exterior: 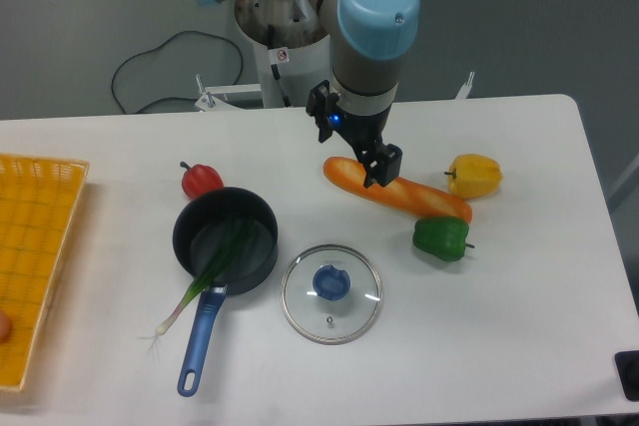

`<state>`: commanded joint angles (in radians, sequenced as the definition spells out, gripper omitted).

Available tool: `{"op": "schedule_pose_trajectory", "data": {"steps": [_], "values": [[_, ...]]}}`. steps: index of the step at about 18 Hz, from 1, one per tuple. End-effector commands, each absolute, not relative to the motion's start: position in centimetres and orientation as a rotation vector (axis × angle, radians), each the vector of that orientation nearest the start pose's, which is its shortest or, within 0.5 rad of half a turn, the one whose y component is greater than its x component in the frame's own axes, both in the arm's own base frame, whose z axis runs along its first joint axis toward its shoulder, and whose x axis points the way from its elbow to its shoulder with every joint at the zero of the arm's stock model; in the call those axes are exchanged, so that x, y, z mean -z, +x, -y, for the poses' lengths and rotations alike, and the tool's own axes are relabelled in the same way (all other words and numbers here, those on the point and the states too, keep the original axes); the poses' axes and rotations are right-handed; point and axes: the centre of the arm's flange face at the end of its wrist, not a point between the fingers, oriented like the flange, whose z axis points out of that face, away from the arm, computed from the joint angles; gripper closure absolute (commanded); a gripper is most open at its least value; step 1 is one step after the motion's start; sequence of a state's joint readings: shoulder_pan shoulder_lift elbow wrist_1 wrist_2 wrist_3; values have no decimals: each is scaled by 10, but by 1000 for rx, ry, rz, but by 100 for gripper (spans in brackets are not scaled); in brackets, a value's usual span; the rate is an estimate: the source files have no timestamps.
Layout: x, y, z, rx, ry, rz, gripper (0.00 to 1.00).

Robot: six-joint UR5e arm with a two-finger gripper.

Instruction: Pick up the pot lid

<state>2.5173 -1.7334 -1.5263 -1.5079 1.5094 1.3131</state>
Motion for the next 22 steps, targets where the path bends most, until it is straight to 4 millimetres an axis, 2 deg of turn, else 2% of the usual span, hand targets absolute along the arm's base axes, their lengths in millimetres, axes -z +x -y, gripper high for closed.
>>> {"op": "schedule_pose_trajectory", "data": {"steps": [9,12,14,16,22], "values": [[-426,-363,-438,133,-3057,-573,0],[-410,-356,-434,178,-3069,-571,0],[-407,-348,-432,139,-3059,-581,0],[-405,-352,-436,71,-3043,-556,0],[-395,-353,-434,117,-3019,-505,0]]}}
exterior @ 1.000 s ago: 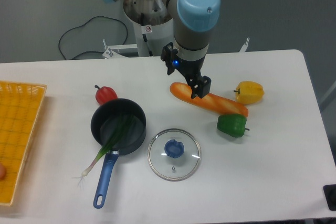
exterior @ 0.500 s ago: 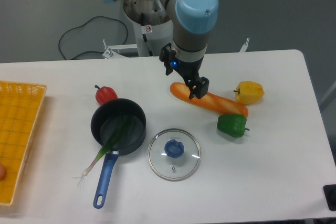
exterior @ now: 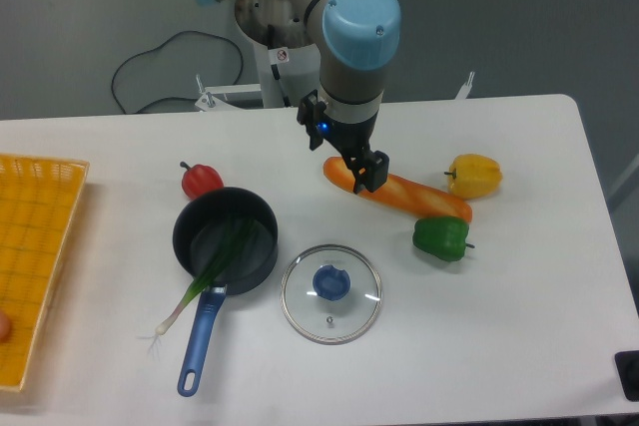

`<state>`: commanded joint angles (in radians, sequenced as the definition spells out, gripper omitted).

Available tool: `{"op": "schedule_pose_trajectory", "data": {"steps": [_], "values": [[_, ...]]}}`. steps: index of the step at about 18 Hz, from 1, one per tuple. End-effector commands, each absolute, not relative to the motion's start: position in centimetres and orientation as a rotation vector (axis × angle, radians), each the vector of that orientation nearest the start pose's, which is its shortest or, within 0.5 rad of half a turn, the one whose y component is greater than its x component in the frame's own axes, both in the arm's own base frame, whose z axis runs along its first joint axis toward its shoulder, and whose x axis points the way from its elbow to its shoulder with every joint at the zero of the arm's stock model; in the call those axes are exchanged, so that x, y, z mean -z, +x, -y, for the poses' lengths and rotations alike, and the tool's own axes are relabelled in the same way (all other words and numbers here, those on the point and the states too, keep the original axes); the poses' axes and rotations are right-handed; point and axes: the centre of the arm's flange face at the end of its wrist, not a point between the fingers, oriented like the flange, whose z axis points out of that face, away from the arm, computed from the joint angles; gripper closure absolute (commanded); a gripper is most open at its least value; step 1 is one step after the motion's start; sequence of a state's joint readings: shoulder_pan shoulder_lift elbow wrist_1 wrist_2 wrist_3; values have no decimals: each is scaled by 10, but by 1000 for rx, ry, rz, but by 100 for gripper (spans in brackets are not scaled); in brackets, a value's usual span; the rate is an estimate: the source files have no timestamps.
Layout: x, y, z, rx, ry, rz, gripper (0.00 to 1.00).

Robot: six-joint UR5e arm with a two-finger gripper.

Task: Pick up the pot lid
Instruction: 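Move the gripper down over the blue knob of the glass lid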

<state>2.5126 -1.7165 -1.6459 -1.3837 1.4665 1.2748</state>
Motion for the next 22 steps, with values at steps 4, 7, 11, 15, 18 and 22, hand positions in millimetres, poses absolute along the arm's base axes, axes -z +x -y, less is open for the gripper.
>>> {"op": "schedule_pose_trajectory", "data": {"steps": [4,7,11,15,18,22], "values": [[-390,-351,-436,126,-3022,-462,0],[-380,-359,-444,108,-3036,-356,0],[-365,-369,-464,64,-3038,-261,0],[-357,-385,-476,62,-3038,-149,0],[-336,-397,-484,97,-3061,-33,0],[-311,-413,-495,113,-3069,15,0]]}}
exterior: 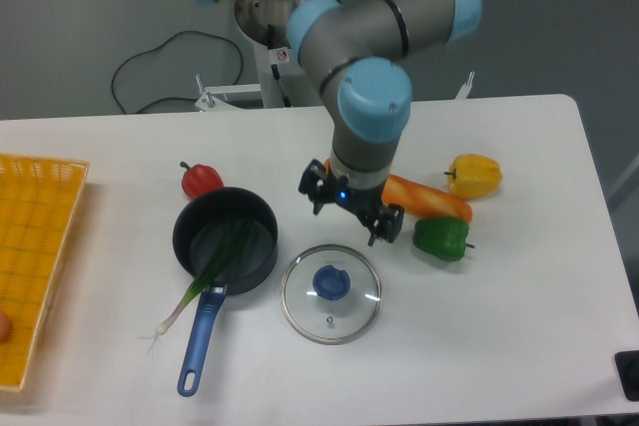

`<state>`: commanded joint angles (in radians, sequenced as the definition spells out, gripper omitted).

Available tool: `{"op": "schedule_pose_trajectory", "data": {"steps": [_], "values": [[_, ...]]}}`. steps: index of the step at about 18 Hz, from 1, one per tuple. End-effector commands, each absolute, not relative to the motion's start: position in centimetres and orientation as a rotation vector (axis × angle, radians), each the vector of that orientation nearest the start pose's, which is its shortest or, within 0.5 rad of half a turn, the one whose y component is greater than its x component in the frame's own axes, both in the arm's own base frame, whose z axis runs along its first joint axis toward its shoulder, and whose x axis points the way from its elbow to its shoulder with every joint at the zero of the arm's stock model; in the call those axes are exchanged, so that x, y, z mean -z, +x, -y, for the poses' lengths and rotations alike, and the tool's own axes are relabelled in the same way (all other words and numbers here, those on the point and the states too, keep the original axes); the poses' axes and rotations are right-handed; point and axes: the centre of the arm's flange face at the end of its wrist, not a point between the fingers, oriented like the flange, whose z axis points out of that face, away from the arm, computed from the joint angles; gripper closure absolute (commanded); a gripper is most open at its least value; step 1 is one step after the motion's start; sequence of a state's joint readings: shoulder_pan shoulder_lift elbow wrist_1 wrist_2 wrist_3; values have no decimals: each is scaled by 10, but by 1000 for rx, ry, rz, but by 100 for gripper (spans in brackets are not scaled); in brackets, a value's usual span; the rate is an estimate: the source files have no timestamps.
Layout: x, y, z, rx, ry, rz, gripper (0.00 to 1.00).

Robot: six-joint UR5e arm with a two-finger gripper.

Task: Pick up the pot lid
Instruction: 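Move the gripper down over the blue knob of the glass lid, then lower the gripper onto the blue knob and close it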

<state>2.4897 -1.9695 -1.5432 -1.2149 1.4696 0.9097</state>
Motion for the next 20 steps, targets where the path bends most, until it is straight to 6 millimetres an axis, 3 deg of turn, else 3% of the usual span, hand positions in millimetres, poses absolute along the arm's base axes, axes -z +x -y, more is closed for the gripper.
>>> {"op": "schedule_pose_trajectory", "data": {"steps": [5,9,16,20], "values": [[-283,-427,-506,85,-3057,49,0],[-273,-432,-511,70,-3049,75,0],[-245,-422,-536,-35,-3103,81,0],[-242,-419,-537,-36,-3111,81,0]]}}
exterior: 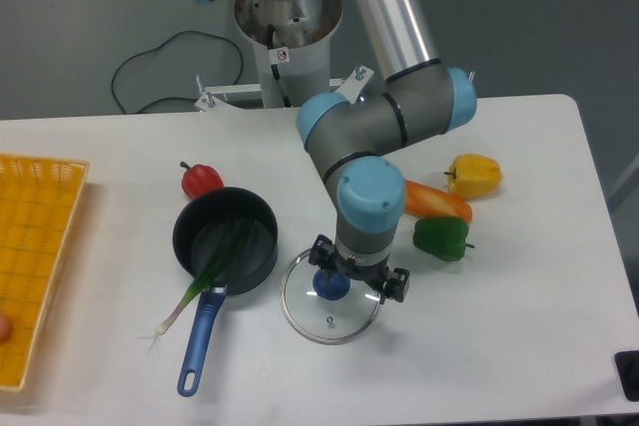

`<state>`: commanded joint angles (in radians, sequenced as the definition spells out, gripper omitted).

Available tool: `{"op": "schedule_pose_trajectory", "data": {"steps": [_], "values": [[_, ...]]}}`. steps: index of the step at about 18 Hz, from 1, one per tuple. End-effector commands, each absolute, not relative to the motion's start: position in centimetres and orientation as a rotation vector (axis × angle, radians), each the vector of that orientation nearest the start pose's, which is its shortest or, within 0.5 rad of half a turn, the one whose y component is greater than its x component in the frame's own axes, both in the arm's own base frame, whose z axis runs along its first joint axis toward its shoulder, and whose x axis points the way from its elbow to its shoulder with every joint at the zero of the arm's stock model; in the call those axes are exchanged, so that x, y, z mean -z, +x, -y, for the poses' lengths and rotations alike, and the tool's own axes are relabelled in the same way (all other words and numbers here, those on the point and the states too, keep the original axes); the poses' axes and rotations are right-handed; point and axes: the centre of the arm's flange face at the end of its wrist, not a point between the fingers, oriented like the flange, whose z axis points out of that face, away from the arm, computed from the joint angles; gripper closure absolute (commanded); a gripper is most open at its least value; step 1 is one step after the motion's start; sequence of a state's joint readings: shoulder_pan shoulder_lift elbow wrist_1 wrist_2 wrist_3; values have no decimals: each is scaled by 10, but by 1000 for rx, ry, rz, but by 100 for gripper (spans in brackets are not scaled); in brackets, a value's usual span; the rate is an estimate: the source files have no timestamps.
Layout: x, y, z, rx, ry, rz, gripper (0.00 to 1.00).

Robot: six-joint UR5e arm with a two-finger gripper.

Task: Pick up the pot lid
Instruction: 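Lower the gripper onto the blue knob and close it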

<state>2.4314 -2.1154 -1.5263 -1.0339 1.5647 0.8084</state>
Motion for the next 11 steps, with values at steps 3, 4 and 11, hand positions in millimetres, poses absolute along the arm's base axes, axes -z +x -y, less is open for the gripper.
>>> {"op": "schedule_pose_trajectory", "data": {"steps": [3,4,11], "values": [[-237,-417,-536,-23,-3115,119,0],[-237,-417,-536,-23,-3115,122,0],[-235,-414,-536,-11,-3115,124,0]]}}
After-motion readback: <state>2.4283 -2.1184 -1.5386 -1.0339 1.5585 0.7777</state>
